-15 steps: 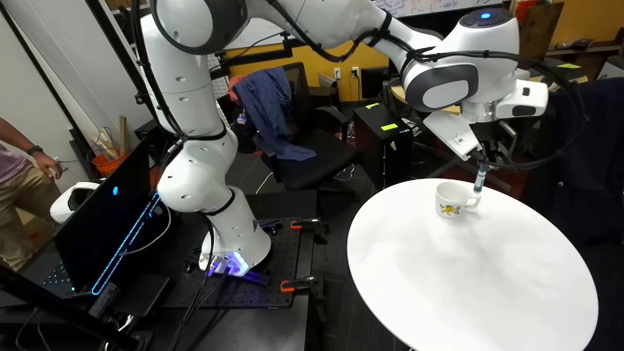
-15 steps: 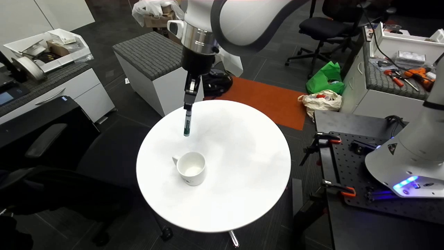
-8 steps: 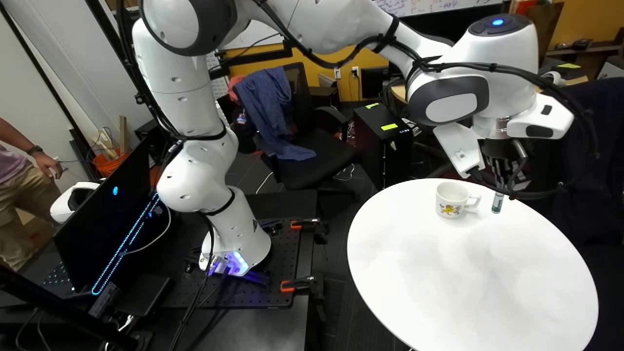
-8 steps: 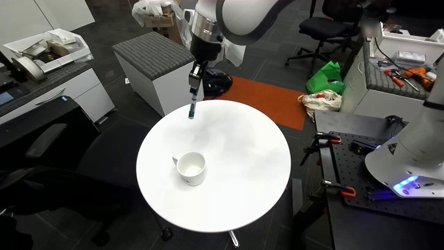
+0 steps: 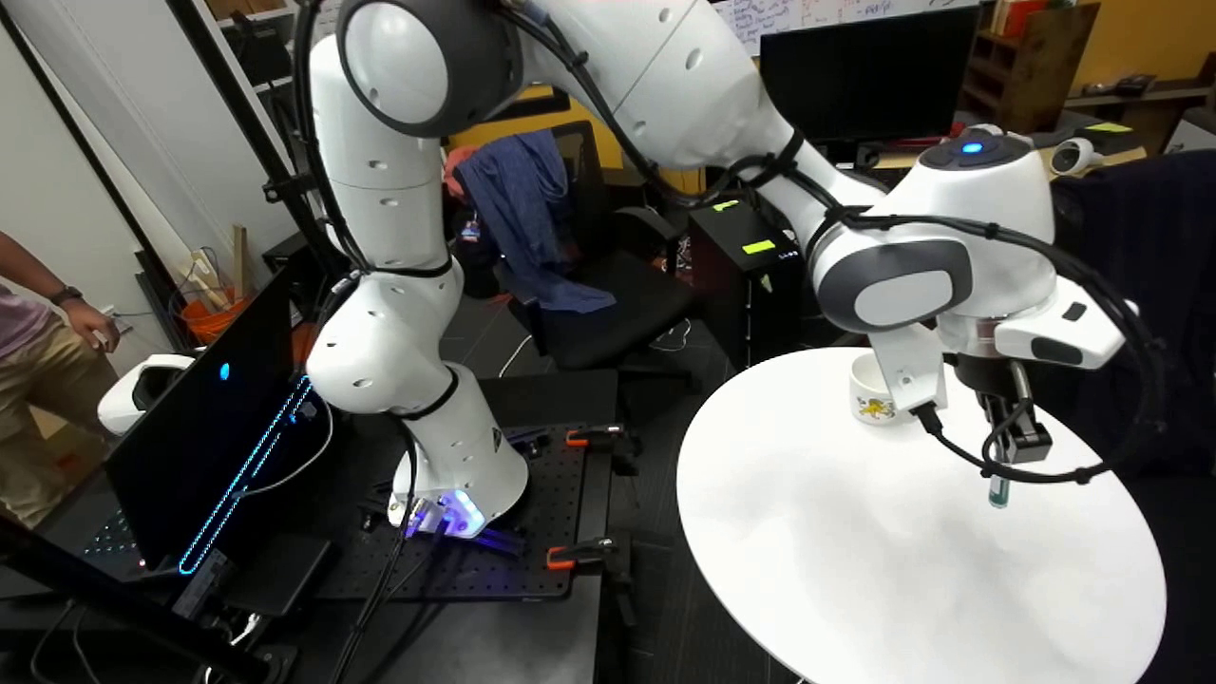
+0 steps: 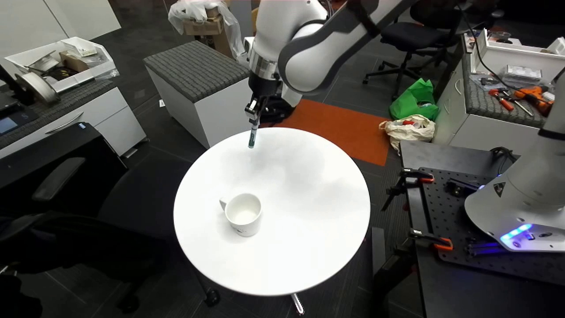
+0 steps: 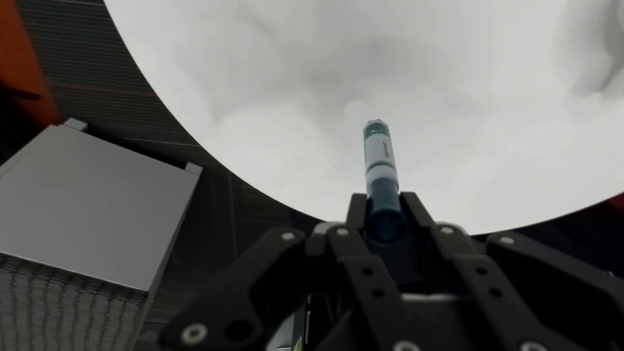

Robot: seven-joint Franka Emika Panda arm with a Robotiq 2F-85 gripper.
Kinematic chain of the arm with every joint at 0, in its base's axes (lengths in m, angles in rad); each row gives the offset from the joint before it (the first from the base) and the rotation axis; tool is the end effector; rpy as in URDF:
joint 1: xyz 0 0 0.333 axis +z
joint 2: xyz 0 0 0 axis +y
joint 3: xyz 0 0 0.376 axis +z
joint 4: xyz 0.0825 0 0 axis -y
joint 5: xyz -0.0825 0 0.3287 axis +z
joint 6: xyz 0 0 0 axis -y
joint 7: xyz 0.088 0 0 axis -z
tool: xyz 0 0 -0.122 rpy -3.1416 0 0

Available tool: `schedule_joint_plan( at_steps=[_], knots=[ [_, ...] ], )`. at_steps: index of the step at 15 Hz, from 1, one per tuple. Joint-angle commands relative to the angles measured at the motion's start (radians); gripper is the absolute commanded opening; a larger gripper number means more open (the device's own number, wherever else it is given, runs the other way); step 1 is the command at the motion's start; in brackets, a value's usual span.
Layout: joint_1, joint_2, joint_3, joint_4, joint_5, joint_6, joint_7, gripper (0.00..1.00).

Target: Put the pen on the table

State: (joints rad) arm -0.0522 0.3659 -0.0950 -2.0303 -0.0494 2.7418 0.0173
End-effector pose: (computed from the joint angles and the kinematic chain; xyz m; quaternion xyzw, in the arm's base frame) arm 0.6135 -0.0836 0.3849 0.9831 -0.0542 0.1701 0.0407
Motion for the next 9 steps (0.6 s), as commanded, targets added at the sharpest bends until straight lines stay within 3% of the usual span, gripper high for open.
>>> schedule_joint_plan(
  at_steps=[1,9],
  knots=[
    [0.075,0.105,-0.077,0.054,-0.103,0.052,0.142,0.06],
    [0.132,0.192,-0.092,0.081,-0.101,0.048,0.200,0.06]
  ],
)
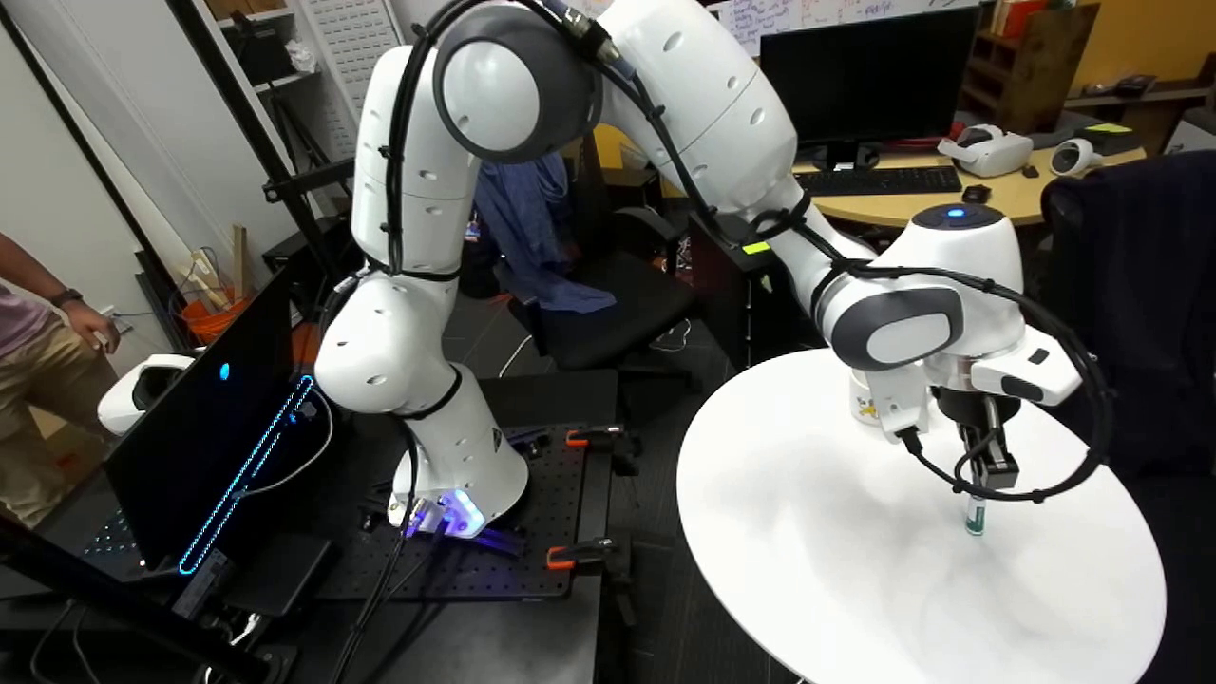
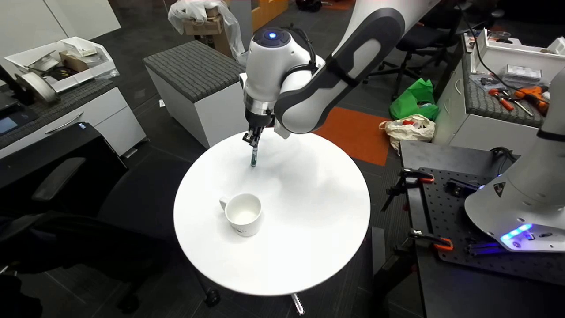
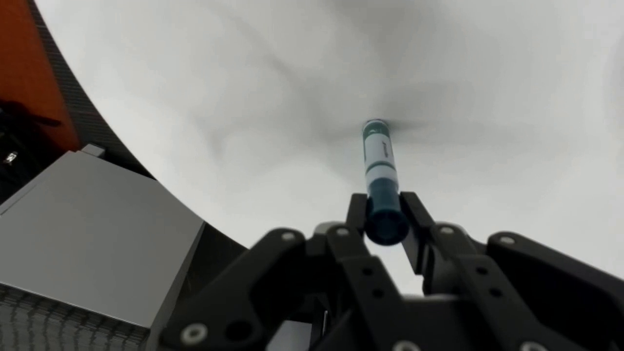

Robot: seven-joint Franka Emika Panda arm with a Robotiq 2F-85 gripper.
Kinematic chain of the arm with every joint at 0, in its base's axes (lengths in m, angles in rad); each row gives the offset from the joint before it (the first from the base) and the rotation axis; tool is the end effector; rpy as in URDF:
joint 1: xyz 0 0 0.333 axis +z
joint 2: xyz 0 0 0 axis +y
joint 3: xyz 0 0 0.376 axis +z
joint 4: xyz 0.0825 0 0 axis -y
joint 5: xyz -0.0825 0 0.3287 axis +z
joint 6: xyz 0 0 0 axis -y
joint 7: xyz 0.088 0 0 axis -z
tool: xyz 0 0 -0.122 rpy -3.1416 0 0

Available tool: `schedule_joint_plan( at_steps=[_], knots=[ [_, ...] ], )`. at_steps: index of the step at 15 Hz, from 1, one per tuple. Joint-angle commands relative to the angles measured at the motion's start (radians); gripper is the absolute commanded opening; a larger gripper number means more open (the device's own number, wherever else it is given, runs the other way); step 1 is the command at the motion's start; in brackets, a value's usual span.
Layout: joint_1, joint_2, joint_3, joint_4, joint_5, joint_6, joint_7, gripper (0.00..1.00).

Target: Put the pen on the table

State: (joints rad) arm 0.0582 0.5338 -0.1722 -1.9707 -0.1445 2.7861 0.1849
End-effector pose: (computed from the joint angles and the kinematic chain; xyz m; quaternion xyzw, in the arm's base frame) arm 0.6402 -0.0542 0.3103 0.9848 -0.0662 0.1438 0.0709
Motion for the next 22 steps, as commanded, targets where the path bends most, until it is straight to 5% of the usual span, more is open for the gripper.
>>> schedule_joint_plan(
  at_steps=[1,2,4,10,16,22],
  knots=[
    [0.023,0.023,-0.014,0.020,-0.005,0.005,0.030,0.10],
    [0.024,0.022,-0.016,0.019,-0.005,0.004,0.031,0.47],
    [0.023,0.020,-0.016,0.014,-0.004,0.007,0.030,0.53],
    [0.014,0.006,0.001,-0.001,0.013,-0.010,0.017,0.98],
    [-0.082,-0.089,0.159,-0.020,0.146,-0.273,-0.161,1.00],
    [-0.060,-0.195,0.163,-0.022,0.127,-0.482,-0.166,1.00]
  ],
)
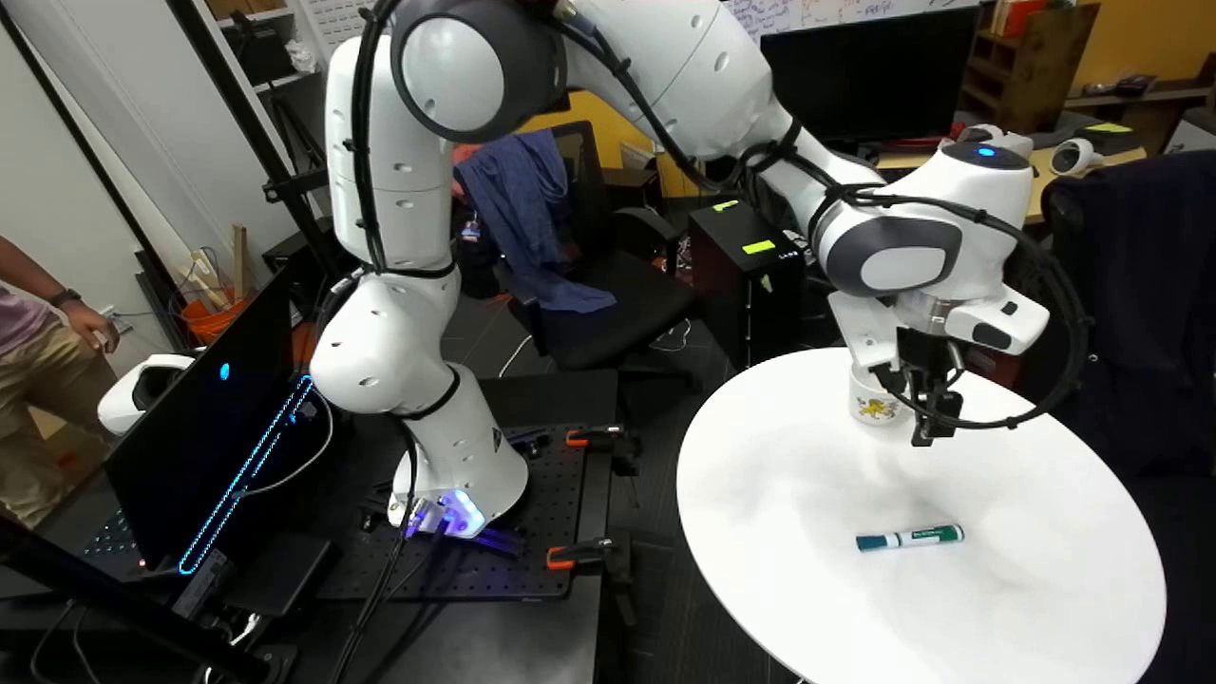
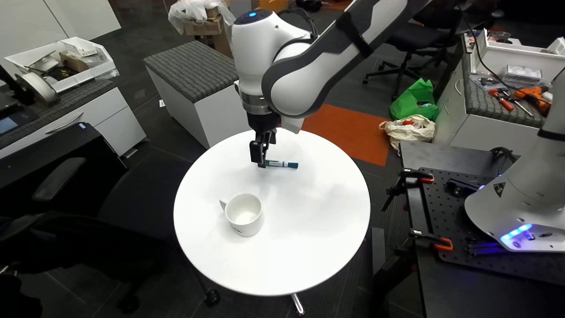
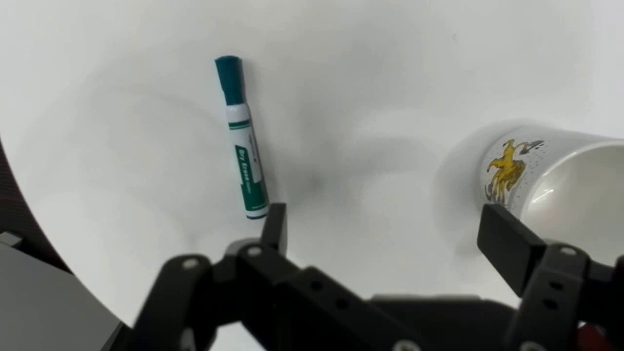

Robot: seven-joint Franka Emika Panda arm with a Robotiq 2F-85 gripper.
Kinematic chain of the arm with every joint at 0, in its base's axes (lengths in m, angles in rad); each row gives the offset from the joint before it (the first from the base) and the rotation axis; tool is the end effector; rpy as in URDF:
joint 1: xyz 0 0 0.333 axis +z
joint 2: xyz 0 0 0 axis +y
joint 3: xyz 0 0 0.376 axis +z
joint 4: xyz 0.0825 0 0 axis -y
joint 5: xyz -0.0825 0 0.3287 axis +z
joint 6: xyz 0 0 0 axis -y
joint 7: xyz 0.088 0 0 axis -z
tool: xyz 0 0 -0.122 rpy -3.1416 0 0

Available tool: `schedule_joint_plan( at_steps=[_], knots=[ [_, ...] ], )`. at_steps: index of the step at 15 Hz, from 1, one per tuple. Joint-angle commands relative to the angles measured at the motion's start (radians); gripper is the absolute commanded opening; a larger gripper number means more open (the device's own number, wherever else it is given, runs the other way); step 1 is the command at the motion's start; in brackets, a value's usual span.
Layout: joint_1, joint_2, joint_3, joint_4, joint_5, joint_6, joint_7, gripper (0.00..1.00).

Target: Put the pen on the table

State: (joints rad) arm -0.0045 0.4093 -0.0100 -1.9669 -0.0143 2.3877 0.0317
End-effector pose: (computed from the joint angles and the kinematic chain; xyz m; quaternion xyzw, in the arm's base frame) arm 0.6019 -0.0085 0.3443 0.9998 -0.0175 0.0058 0.0069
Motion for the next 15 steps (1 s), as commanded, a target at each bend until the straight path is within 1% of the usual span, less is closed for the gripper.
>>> schedule_joint_plan(
  at_steps=[1,4,7,13,14,15],
  knots=[
    [0.006,-0.086,0.000,-0.025,-0.009,-0.109,-0.011,1.00],
    [0.004,-0.118,0.005,-0.024,-0.009,-0.158,-0.028,1.00],
    [0.004,-0.138,0.005,-0.024,-0.011,-0.178,-0.033,1.00],
    [0.004,-0.166,0.005,-0.039,-0.013,-0.167,-0.038,1.00],
    [0.005,-0.124,0.001,-0.007,-0.006,-0.151,-0.012,1.00],
    [0.005,-0.127,0.001,-0.009,-0.006,-0.151,-0.013,1.00]
  ],
)
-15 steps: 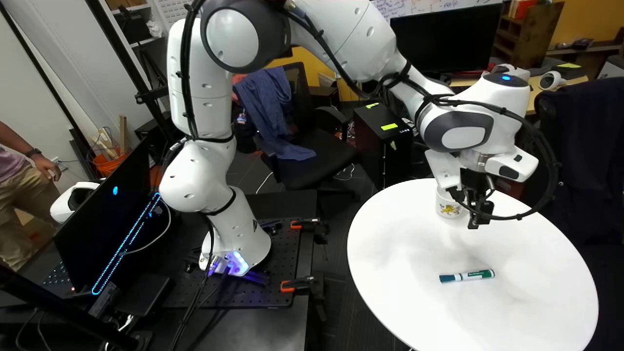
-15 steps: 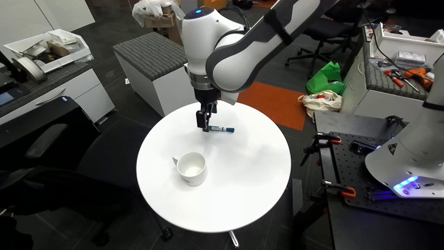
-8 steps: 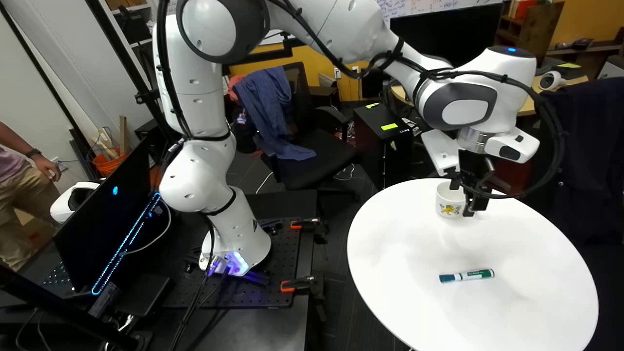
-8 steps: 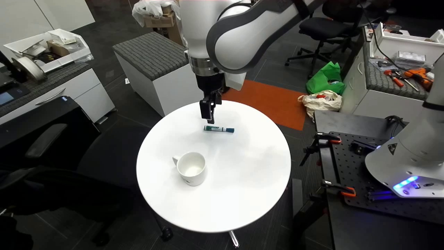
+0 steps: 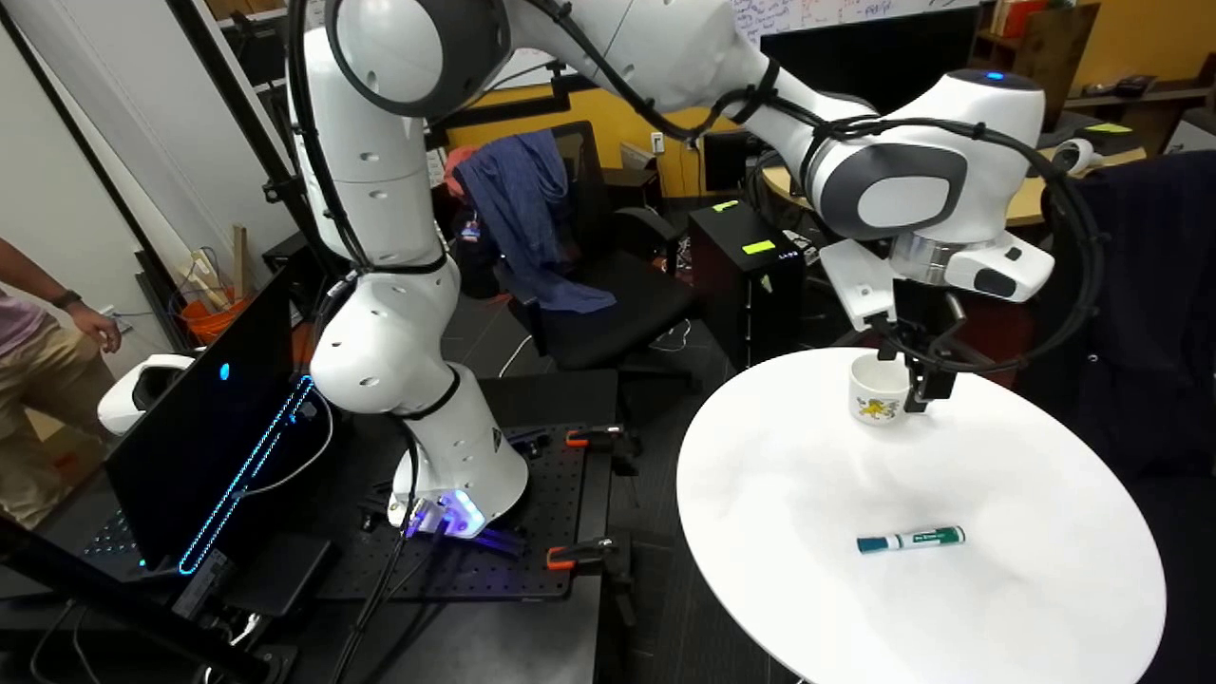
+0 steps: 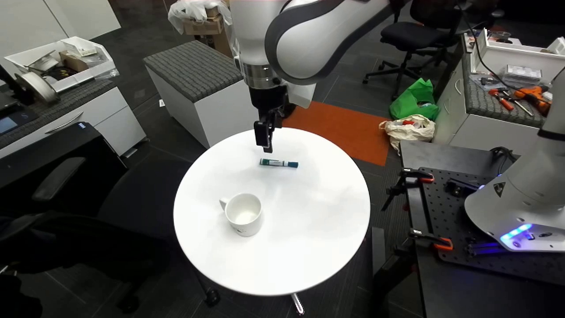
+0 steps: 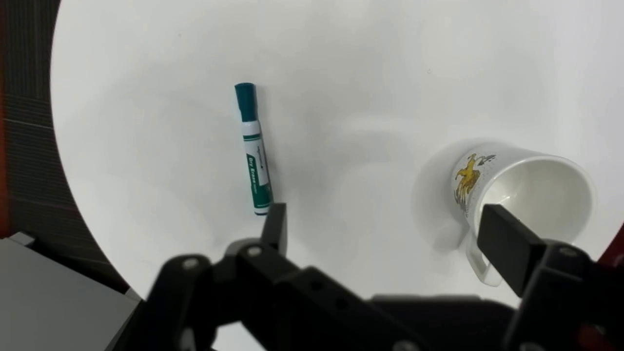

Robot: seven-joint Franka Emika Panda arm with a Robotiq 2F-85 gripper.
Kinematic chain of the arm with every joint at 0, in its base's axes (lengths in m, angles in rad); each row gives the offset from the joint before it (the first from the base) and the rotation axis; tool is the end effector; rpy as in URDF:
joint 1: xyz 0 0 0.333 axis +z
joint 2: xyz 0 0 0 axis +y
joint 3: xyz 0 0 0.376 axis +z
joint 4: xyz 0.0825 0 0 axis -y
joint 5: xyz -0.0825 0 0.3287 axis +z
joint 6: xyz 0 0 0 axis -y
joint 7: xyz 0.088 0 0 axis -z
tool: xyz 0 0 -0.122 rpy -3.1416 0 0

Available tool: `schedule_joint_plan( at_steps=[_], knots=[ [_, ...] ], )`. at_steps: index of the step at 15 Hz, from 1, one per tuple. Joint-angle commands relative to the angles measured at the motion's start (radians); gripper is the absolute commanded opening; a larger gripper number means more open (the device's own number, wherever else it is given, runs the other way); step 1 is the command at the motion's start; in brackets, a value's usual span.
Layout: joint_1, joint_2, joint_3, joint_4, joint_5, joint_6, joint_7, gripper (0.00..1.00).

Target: Put the pen on the table

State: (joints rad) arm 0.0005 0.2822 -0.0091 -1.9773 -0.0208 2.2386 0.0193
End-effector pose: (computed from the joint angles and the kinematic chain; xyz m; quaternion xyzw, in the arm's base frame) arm 0.5756 -0.0054 0.4022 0.9999 -0.0073 -0.0104 0.0094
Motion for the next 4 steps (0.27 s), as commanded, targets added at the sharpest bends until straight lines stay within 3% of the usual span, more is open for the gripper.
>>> schedule_joint_plan(
  at_steps=[1,4],
  knots=[
    [0.000,-0.002,0.000,0.000,0.000,-0.002,-0.001,1.00],
    [0.000,-0.004,0.000,-0.002,0.000,-0.002,-0.001,1.00]
  ],
)
